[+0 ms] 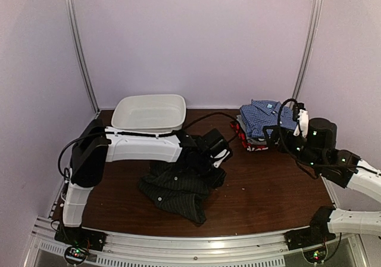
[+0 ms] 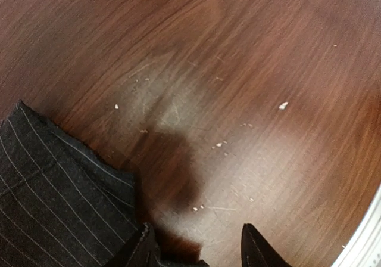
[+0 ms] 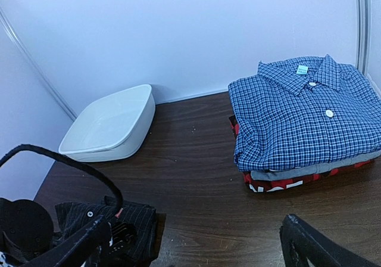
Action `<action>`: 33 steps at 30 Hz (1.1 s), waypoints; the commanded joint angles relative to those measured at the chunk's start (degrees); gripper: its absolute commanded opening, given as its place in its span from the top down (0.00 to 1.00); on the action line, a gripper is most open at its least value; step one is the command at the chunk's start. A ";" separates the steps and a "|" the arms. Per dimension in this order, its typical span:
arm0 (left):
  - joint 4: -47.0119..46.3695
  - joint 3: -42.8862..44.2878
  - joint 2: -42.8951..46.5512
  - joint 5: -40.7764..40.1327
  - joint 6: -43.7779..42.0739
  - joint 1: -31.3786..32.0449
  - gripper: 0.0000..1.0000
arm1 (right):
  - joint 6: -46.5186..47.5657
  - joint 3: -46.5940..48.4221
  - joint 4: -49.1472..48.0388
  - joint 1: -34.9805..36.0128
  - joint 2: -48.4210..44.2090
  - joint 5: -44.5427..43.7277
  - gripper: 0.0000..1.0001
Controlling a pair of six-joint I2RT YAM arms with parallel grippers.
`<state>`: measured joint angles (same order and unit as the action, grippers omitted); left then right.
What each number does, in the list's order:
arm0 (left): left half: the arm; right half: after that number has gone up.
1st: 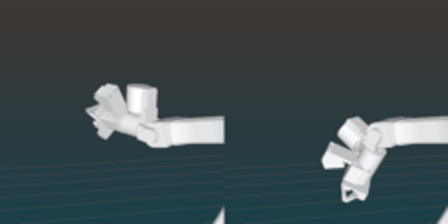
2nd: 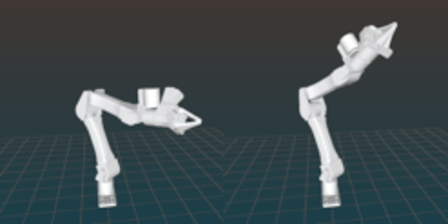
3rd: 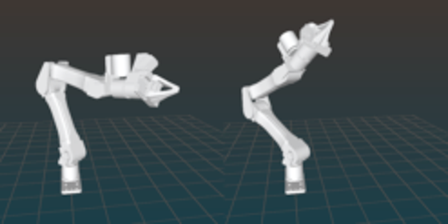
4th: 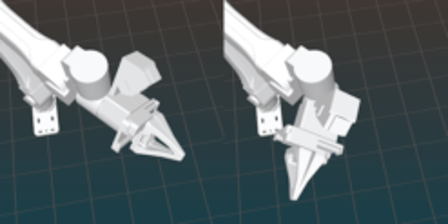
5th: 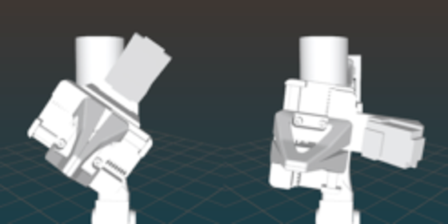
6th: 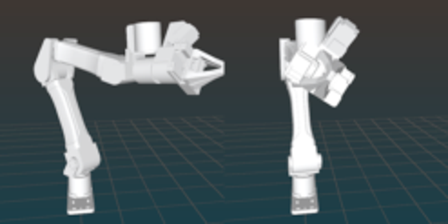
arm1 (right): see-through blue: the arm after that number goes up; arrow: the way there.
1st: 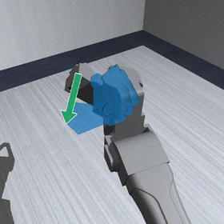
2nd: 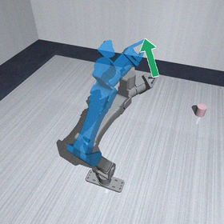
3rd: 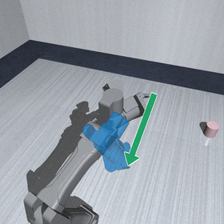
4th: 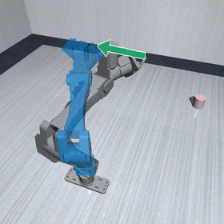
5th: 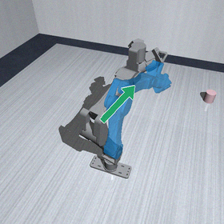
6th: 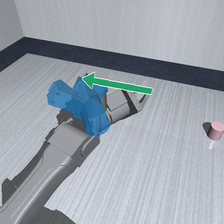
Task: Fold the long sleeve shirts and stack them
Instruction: Pick up the crumpled shirt from the center of the board.
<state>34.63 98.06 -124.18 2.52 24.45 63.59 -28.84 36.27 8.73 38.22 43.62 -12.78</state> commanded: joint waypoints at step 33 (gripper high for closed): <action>9.14 18.08 -12.25 -16.53 -2.51 -0.14 1.00 | 0.55 -0.05 -2.49 -0.29 1.04 1.02 0.00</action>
<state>43.64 112.97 -136.99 -13.34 22.15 63.55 -28.58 36.10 7.86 38.22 44.71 -12.25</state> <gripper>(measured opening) 0.010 0.997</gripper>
